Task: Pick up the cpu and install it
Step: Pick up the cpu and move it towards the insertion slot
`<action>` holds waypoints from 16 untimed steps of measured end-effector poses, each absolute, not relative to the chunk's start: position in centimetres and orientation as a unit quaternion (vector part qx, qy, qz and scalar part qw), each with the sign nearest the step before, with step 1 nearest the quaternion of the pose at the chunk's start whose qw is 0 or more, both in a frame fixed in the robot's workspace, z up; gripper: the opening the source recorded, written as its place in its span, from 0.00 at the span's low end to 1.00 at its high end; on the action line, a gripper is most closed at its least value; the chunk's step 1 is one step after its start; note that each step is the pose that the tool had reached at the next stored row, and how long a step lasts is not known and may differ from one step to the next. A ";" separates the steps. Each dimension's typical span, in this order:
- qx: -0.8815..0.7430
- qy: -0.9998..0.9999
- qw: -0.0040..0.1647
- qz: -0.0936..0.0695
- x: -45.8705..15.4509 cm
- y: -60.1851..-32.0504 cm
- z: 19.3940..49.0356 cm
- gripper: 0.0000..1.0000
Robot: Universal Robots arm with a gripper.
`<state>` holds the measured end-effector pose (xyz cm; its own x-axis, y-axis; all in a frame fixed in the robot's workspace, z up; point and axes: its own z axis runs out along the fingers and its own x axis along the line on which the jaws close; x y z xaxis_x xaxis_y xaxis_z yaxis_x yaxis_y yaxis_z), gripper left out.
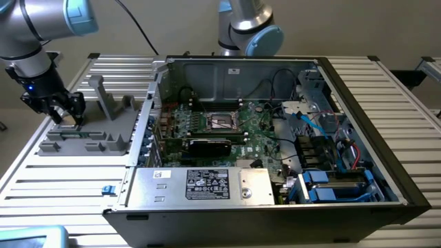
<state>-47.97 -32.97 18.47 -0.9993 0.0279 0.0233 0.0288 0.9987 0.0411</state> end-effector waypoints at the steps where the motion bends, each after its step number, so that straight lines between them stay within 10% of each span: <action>1: -0.014 -1.000 0.012 -0.021 -48.0 -33.0 18.5 0.62; 16: -0.014 -0.999 0.020 -0.020 -47.7 -33.0 18.7 0.62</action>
